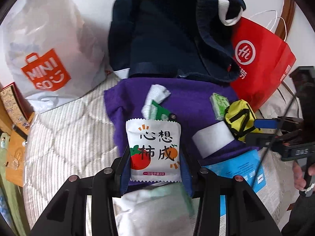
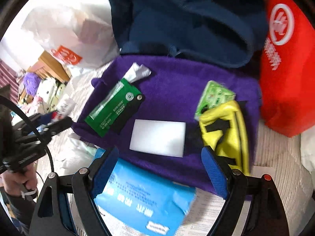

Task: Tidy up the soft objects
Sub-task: 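Lower the sponge onto the towel and open the right tool while the left tool holds the sachet, then lower the tomato-print sachet onto the towel and open the left tool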

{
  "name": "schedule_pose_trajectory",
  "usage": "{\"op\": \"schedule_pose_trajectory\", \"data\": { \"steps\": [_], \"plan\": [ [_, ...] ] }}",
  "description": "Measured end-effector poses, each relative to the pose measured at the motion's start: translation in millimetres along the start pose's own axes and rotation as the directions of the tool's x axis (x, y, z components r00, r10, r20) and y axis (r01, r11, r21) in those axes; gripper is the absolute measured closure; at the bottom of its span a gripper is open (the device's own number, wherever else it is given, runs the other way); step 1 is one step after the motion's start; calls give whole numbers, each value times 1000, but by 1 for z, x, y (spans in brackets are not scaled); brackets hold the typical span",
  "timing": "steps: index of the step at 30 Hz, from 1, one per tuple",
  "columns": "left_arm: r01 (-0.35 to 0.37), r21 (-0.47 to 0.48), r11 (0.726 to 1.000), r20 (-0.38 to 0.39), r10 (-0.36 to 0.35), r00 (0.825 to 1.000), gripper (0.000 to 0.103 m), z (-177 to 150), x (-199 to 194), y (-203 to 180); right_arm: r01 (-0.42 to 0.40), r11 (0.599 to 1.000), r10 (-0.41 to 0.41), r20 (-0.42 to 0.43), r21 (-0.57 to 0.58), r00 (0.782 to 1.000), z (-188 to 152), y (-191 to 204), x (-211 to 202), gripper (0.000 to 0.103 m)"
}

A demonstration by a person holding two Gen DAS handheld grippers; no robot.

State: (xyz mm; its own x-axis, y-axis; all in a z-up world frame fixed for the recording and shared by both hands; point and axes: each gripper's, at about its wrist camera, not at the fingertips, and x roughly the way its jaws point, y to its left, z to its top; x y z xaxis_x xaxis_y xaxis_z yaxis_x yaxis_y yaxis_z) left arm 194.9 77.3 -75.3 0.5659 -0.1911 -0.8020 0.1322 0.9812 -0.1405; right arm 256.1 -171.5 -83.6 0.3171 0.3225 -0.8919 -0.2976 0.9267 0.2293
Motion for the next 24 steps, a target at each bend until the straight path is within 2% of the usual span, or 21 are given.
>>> {"op": "schedule_pose_trajectory", "data": {
  "steps": [8,13,16,24],
  "plan": [
    [16,35,999,-34,-15,999,61,14,30,-27,17,997,-24,90,73,996,-21,-43,-41,17],
    [30,46,998,-70,-27,997,61,22,58,-37,47,991,-61,109,129,992,-37,-71,-55,17],
    [17,64,998,-99,-11,995,61,25,77,-41,49,986,-69,119,158,991,-45,-85,-60,17],
    [-7,93,996,-151,21,988,59,22,108,-46,58,979,-77,94,196,993,-58,-100,-56,17]
  ]
}}
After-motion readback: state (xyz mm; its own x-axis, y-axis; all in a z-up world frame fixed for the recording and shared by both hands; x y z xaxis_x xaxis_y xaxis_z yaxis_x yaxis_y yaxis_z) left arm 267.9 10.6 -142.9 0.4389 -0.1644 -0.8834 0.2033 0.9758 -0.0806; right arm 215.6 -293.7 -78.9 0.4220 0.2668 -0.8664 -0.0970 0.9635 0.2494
